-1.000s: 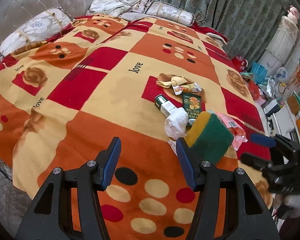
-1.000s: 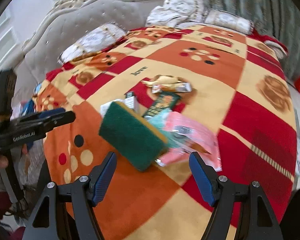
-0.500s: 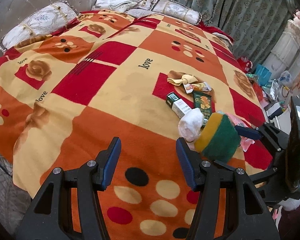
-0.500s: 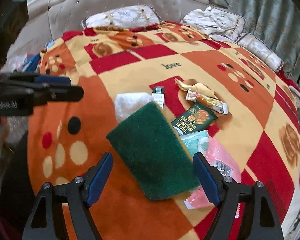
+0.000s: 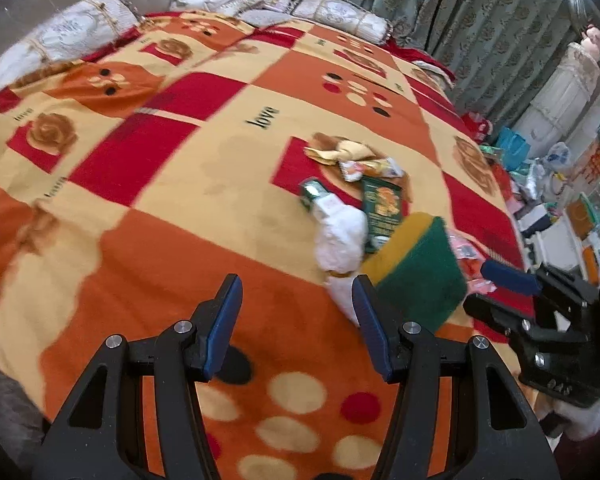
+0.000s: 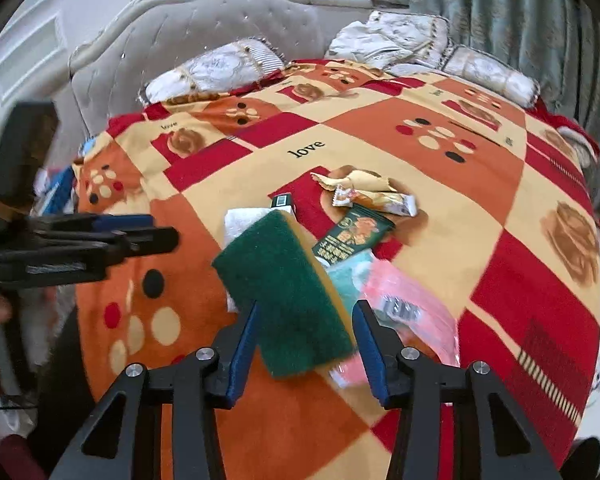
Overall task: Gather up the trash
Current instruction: 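Grasp the green scouring sponge with the right gripper while the left grasps the white tissue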
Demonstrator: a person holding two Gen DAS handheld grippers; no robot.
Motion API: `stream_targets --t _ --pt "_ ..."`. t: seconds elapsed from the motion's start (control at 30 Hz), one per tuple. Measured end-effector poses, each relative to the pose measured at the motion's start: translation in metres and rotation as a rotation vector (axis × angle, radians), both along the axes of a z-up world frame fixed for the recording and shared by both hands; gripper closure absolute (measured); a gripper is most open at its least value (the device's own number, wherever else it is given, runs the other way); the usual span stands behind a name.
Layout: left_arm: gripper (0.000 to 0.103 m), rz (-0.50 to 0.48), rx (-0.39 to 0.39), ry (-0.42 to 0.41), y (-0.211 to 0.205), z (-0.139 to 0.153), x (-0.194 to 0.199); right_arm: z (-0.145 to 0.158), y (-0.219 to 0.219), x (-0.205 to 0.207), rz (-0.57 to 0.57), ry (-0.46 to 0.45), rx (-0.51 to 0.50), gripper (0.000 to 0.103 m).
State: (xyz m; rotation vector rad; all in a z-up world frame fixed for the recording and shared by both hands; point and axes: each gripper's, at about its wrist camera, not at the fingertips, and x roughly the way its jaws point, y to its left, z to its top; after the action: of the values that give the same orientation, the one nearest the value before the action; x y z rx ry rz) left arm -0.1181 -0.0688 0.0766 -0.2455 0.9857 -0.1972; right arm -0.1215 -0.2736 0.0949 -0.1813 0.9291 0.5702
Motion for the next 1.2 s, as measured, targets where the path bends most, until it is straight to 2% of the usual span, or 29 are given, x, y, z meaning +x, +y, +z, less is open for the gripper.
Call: stream_targets --t 0.17,0.23,0.3,0.33,0.57,0.6,0.63,0.67,0.8,0.93,1.07,1.2 --pt "0.047 -0.015 -0.021 -0.006 -0.013 0.001 0.008 -0.002 -0.003 -0.010 0.032 0.027 0.011 0.058" --pt "0.047 -0.008 -0.019 -0.016 -0.011 0.004 0.007 -0.004 0.007 -0.013 0.032 -0.016 -0.050 0.051" --pt "0.047 0.004 -0.004 -0.025 -0.005 0.007 0.005 -0.007 0.019 -0.012 0.048 -0.046 -0.079 0.027" --pt "0.047 0.014 0.002 -0.026 0.000 0.007 0.004 -0.009 0.023 -0.011 0.060 -0.052 -0.081 0.025" --pt "0.047 0.078 0.014 -0.005 0.032 0.002 -0.001 -0.041 0.058 0.006 0.113 -0.083 -0.234 0.025" --pt "0.047 0.082 0.004 -0.004 0.033 0.001 -0.001 -0.044 0.058 0.007 0.109 -0.082 -0.242 0.027" --pt "0.047 0.082 -0.002 -0.003 0.032 0.001 -0.001 -0.043 0.057 0.007 0.105 -0.085 -0.238 0.033" --pt "0.047 0.078 -0.014 -0.004 0.029 0.000 -0.001 -0.040 0.053 0.007 0.097 -0.087 -0.226 0.041" --pt "0.047 0.036 -0.030 -0.007 0.009 -0.003 0.005 -0.009 0.025 -0.002 0.047 -0.107 -0.134 0.042" --pt "0.047 -0.006 -0.037 0.002 -0.017 -0.014 0.017 0.010 -0.003 -0.012 -0.011 -0.075 -0.033 0.042" --pt "0.047 0.016 -0.042 0.030 -0.024 -0.027 0.031 0.007 -0.018 -0.020 -0.043 -0.012 0.020 0.042" --pt "0.047 0.035 -0.051 0.024 -0.019 -0.028 0.030 0.005 -0.017 -0.027 -0.040 0.011 0.041 0.042"
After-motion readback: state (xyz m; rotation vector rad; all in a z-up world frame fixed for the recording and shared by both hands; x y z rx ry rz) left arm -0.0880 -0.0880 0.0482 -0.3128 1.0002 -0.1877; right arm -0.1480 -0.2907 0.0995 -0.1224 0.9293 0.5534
